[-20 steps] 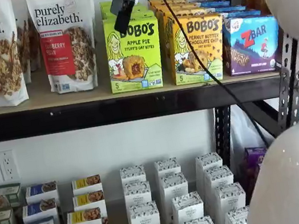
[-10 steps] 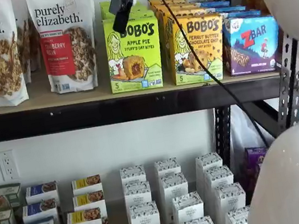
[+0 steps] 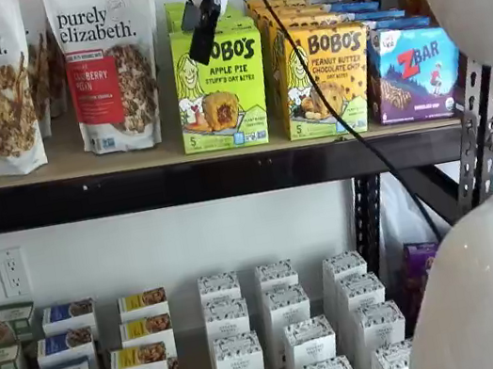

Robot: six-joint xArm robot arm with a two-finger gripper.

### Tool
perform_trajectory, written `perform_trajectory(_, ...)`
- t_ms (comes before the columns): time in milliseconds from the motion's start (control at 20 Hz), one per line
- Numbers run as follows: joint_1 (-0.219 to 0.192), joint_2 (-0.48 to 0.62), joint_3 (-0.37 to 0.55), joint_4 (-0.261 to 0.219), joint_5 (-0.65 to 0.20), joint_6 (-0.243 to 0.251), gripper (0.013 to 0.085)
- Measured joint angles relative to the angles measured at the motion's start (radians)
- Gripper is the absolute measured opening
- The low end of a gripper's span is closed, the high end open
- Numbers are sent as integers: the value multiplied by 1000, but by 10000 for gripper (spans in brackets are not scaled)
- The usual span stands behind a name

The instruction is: Pick the green box on the top shelf, the fourth from the left

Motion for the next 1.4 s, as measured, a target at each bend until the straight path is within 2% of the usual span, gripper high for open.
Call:
perform_trajectory(150,1,10,-12,-7,22,0,850)
perform_trajectory(950,19,16,3,-46,1,13,850)
perform_trajectory(1400,27,30,-2,-51,11,17,850)
